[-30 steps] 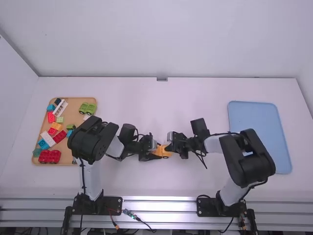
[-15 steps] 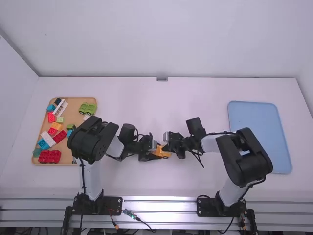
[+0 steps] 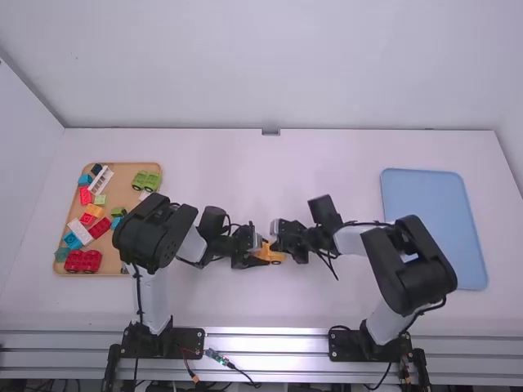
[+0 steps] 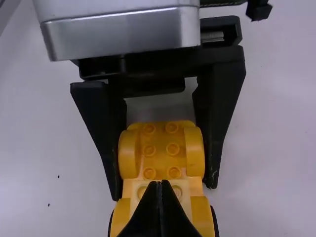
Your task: Assemble lego blocks to make yellow taxi
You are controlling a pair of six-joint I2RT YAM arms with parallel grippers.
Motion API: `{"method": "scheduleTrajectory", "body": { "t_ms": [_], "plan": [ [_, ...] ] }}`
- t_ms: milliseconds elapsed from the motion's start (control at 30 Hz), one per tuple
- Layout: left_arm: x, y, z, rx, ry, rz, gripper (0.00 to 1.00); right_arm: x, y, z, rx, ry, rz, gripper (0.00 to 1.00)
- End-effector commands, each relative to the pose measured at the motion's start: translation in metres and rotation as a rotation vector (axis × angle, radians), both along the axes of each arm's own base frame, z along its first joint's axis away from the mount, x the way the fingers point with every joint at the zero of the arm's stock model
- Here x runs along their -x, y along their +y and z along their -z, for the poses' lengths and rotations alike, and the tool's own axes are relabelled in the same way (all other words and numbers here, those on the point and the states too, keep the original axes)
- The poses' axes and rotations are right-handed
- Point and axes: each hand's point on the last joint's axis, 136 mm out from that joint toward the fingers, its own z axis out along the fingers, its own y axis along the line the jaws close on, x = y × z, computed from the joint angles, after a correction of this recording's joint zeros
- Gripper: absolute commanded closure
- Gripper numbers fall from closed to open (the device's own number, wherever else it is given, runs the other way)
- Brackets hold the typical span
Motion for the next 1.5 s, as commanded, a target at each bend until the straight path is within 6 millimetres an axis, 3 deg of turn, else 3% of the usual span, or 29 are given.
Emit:
{"method": "scheduleTrajectory", "body": {
  "t_ms": [0,267,467,567,767,800,833,867,900,933,1067,1167,1467],
  "plan": [
    [0.0,0.004,0.014,-0.047,0.03,-0.032,0.87,0.02,-0.031,0.046,0.174,0.069,0.05,1.0],
    [-0.001,0.003,0.013,-0.043,0.02,-0.033,0.87,0.02,-0.047,0.052,0.19,0.097,0.102,1.0],
    [-0.001,0.003,0.013,-0.044,0.021,-0.033,0.87,0.017,-0.034,0.045,0.148,0.051,0.07,1.0],
    [-0.001,0.003,0.013,-0.043,0.021,-0.032,0.87,0.002,-0.025,0.03,0.104,0.016,0.084,1.0],
    [-0.001,0.003,0.013,-0.044,0.021,-0.033,0.86,-0.028,-0.016,-0.027,0.025,-0.04,0.159,1.0],
    [-0.001,0.003,0.013,-0.043,0.019,-0.033,0.84,-0.034,-0.018,-0.034,0.026,-0.046,0.183,0.86],
    [-0.003,0.003,0.012,-0.042,0.03,-0.041,0.81,-0.043,-0.02,-0.046,0.035,-0.047,0.232,0.56],
    [-0.009,0.003,0.013,-0.05,0.053,-0.074,0.8,-0.052,-0.026,-0.055,0.054,-0.049,0.297,0.32],
    [-0.01,0.003,0.013,-0.05,0.058,-0.079,0.8,-0.053,-0.028,-0.056,0.057,-0.049,0.307,0.28],
    [-0.016,0.004,0.014,-0.06,0.085,-0.115,0.79,-0.06,-0.035,-0.063,0.079,-0.05,0.365,0.05],
    [-0.022,0.005,0.016,-0.087,0.099,-0.128,0.77,-0.078,-0.064,-0.08,0.154,-0.054,0.566,0.01],
    [-0.022,0.005,0.018,-0.103,0.097,-0.116,0.76,-0.076,-0.079,-0.083,0.184,-0.049,0.622,0.01],
    [-0.015,0.008,0.021,-0.132,0.063,-0.082,0.59,-0.075,-0.089,-0.083,0.197,-0.03,0.648,0.01]
  ]
}}
